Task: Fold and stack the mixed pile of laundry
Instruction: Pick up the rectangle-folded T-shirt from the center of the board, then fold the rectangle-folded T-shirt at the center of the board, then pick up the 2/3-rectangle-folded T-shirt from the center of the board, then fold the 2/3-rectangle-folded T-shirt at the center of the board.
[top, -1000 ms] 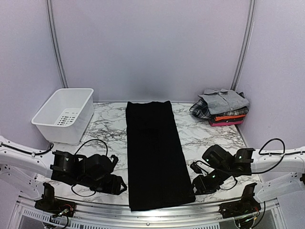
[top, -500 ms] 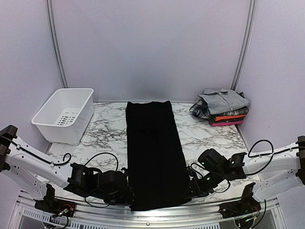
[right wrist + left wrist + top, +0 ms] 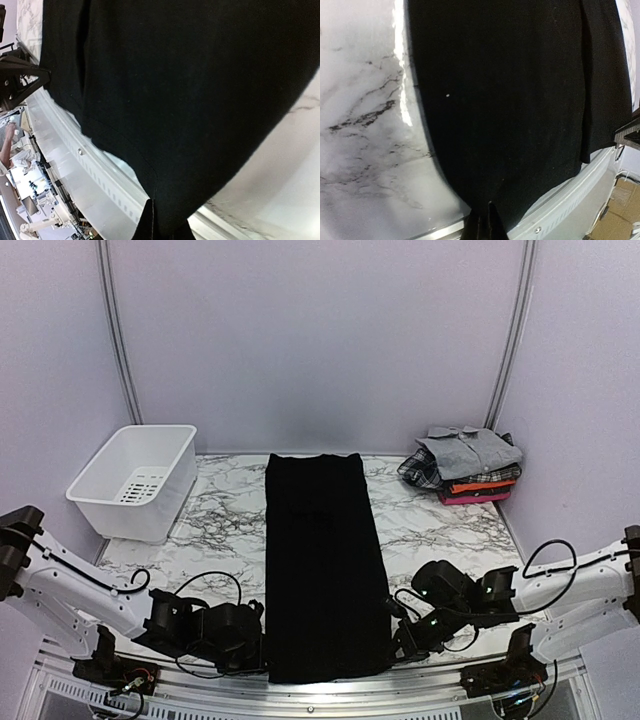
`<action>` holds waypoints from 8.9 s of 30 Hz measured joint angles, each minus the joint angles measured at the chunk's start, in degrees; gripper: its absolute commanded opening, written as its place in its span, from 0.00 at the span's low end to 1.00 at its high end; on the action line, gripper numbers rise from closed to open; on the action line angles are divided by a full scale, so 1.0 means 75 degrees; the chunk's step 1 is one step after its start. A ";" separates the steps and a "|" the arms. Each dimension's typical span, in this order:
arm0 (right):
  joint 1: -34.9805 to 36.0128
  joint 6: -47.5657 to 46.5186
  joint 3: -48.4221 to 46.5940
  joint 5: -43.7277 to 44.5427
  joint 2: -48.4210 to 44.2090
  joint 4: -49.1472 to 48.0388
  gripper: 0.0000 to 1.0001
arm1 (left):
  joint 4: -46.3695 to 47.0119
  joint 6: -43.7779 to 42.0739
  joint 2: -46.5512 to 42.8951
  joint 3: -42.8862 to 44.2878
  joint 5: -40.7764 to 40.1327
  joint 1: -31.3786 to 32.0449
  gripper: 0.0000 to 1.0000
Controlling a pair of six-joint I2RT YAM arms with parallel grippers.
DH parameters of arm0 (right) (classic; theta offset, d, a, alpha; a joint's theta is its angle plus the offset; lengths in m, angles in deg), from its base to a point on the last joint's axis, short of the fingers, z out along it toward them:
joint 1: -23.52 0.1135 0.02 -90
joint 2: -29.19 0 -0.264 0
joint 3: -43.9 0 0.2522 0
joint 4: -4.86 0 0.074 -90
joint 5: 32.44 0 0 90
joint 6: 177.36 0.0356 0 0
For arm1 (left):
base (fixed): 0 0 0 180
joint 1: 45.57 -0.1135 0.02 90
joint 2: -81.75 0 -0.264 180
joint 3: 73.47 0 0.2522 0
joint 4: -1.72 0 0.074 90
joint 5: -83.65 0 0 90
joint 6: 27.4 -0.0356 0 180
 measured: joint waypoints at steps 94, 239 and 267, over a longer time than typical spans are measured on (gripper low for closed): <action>-0.5383 -0.2838 -0.7530 -0.1314 0.6575 -0.0117 0.06 | -0.2250 -0.5263 0.4290 0.7143 0.2626 -0.6828 0.06; -0.4176 -0.3459 -0.4485 -0.0915 0.3235 0.1160 0.00 | -0.1600 -0.4683 -0.0679 0.2002 0.2165 -0.5887 0.00; -0.5301 -0.4421 -0.8795 -0.1335 0.6857 0.2200 0.00 | -0.1944 -0.5560 0.2690 0.5161 0.2334 -0.7303 0.00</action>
